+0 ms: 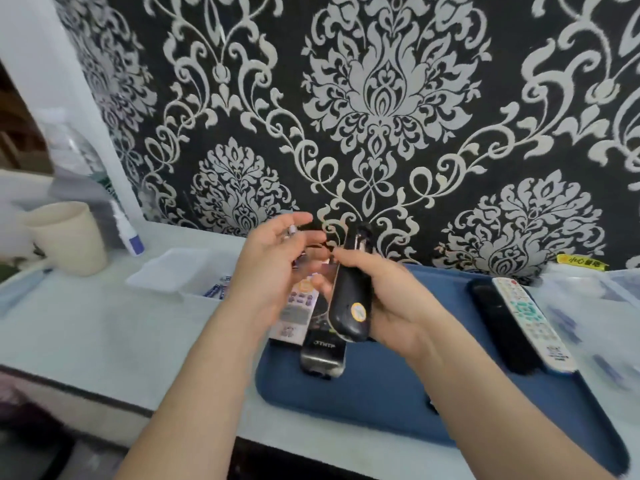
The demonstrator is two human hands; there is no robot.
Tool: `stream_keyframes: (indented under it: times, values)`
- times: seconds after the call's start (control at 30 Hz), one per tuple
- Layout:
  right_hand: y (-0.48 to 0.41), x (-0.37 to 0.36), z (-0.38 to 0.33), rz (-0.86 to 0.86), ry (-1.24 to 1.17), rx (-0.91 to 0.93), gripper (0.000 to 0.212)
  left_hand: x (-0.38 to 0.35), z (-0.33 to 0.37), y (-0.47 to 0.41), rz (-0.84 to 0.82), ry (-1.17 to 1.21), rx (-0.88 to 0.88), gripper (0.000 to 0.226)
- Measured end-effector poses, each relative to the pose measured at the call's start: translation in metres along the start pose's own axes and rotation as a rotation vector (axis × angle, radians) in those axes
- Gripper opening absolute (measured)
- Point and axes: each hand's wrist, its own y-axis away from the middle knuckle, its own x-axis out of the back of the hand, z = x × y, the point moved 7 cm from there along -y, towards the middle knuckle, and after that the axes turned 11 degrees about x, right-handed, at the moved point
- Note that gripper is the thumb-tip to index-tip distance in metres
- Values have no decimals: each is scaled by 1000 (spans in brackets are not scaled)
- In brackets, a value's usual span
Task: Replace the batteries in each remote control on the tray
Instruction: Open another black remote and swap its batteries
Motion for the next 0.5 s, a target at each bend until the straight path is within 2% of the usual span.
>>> stream_keyframes:
  times: [0.07, 0.13, 0.23, 0.3, 0.37, 0.43, 0.5]
  values:
    - [-7, -12, 8, 29, 61, 9, 8, 36, 17, -5, 315, -534, -208, 29]
    - [-9, -17, 12, 36, 98, 13, 12, 60, 22, -9, 497, -884, -270, 31]
    - [-9, -18, 15, 34, 81, -8, 11, 81, 7, -25, 463, -1070, -124, 33]
    - [-7, -10, 13, 41, 77, -25, 25, 80, 2, -26, 449, -1123, -84, 35]
    - [-3, 2, 9, 53, 73, -34, 42, 67, 13, -18, 502, -1090, -202, 34]
    - [5, 15, -3, 59, 59, -31, 40, 37, 18, -6, 433, -912, -321, 31]
    - [13, 26, -14, 72, 46, -14, 28, 1, 10, 2, 222, -693, -287, 29]
